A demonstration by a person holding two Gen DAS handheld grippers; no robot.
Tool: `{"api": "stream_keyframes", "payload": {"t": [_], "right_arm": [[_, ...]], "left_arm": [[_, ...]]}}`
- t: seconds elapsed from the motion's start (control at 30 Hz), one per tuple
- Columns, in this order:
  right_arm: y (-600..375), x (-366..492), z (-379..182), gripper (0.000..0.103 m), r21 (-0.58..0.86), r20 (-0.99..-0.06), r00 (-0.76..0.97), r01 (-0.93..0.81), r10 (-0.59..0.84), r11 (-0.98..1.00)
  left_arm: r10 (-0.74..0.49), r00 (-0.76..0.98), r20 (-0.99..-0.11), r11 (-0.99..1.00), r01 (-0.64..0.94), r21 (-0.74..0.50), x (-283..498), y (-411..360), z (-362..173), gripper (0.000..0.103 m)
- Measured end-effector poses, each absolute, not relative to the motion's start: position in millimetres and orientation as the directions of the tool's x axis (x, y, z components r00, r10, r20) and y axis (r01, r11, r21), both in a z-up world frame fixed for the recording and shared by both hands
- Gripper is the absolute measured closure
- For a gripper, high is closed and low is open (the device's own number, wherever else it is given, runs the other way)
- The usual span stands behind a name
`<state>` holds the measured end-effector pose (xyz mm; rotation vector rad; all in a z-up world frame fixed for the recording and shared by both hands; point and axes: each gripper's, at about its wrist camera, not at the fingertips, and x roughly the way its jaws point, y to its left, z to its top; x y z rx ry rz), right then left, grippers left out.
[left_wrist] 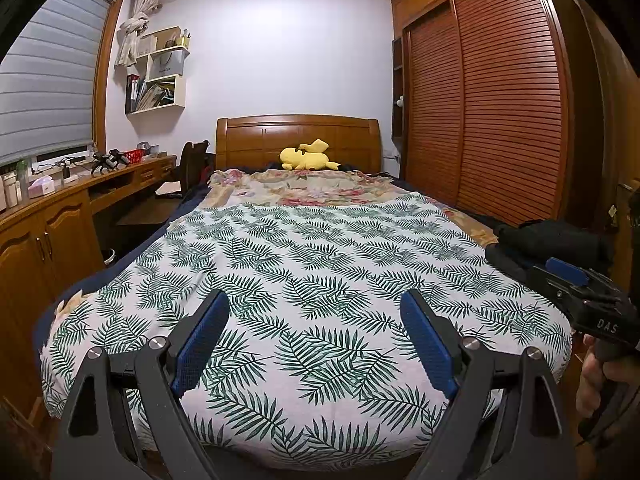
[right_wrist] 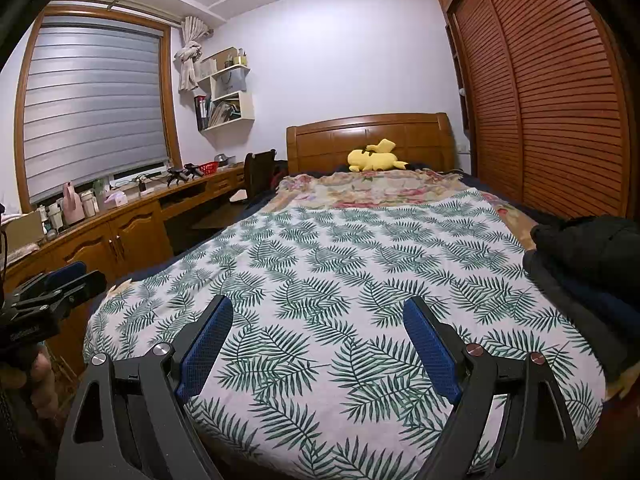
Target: Fold large clothes
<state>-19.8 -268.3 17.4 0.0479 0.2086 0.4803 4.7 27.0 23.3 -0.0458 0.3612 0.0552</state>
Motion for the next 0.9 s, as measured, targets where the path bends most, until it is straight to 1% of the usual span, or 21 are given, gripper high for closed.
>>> {"api": "stream_keyframes", "payload": {"t": [0.9], "right_arm": [[-270.0,-17.8,18.2,0.015,0.092,-0.187,0.867,-0.453,0.463,0.886]], "left_arm": [[0.046,0.934,-0.353,0.998,-0.062,-0.033,4.8,26.3,23.3,0.015]]}}
